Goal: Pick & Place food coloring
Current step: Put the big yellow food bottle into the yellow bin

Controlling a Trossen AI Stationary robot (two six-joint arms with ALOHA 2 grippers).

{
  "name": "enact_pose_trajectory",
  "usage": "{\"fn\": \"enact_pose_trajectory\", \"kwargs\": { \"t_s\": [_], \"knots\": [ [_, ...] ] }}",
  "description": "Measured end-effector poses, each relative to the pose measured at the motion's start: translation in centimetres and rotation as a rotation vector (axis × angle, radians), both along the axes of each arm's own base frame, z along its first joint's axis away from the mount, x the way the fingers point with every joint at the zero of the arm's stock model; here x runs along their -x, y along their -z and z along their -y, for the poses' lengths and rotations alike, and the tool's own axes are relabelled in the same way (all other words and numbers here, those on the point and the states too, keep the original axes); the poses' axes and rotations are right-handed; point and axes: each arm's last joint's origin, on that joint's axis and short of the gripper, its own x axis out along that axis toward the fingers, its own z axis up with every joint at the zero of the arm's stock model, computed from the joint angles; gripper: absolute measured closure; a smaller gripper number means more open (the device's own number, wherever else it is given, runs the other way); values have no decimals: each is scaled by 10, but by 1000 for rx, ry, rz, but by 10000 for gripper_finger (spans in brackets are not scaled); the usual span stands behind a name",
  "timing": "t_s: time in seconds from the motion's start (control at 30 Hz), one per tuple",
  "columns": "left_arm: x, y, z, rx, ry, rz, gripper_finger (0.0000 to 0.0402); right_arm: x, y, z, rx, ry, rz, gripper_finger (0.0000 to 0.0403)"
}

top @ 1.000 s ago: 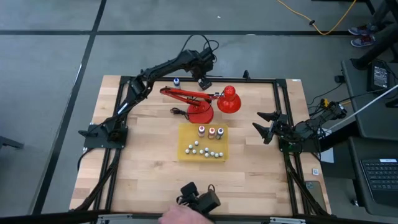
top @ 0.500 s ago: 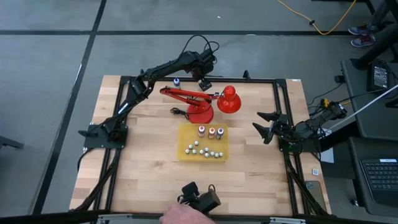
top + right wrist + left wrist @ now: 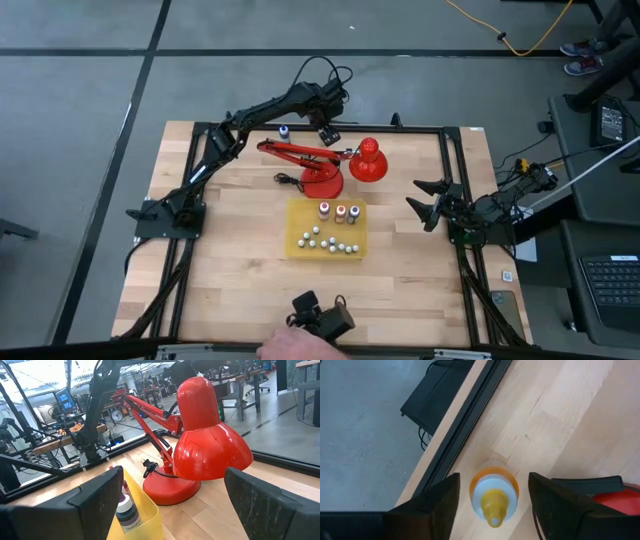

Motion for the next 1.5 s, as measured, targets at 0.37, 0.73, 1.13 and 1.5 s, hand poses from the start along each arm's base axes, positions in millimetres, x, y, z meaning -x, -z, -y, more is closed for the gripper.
{"fn": "enact_pose_trajectory", "kwargs": {
  "t_s": [0.37, 0.73, 1.13, 1.5],
  "knots": [
    [1, 0, 0, -5, 5, -17, 248, 0, 0, 0, 0, 0, 0, 56],
    [4, -1, 1, 2, 7, -45, 280, 0, 0, 0, 0, 0, 0, 56],
    [13, -23, 7, 22, -10, -64, 280, 0, 0, 0, 0, 0, 0, 56],
    [35, -90, 30, -39, -12, 21, 279, 0, 0, 0, 0, 0, 0, 56]
  ]
}}
